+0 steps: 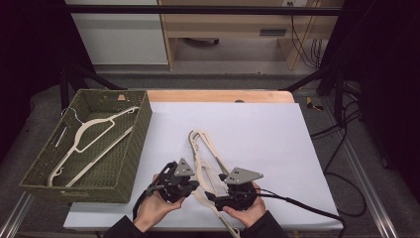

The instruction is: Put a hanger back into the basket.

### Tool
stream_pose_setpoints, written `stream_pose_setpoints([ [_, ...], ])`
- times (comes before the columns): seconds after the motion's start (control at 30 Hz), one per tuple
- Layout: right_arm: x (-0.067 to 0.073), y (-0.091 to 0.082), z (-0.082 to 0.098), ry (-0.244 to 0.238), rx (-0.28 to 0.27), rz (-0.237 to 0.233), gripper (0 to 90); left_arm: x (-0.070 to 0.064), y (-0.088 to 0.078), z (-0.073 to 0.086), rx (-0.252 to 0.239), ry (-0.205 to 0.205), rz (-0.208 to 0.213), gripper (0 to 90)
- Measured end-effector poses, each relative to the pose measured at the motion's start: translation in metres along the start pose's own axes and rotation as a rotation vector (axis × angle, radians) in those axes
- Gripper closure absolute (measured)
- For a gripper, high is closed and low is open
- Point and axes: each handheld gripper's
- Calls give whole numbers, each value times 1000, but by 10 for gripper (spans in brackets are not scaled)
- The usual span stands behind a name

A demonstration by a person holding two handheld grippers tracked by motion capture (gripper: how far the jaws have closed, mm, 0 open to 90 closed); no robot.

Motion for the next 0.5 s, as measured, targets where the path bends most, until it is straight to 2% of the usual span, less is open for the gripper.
stream_pose_setpoints([
  [0.07, 0, 3, 3, -3, 20, 7, 329, -1, 0, 0, -1, -1, -4, 886],
  [0.23, 2, 9, 8, -14, 60, -8, 416, -2, 1, 1, 7, 5, -5, 886],
  [0.4, 3, 12, 11, -22, 88, -16, 499, -2, 1, 1, 0, -10, -3, 886],
  [0.5, 3, 14, 13, -30, 98, -19, 568, -2, 0, 1, 3, -5, -4, 886],
])
Point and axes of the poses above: each handheld gripper's, and its own axes: y roughly forward along the jaws, z roughly out of its underside, x roughly to its left, and after that the axes turned 8 degrees about -x, right-handed
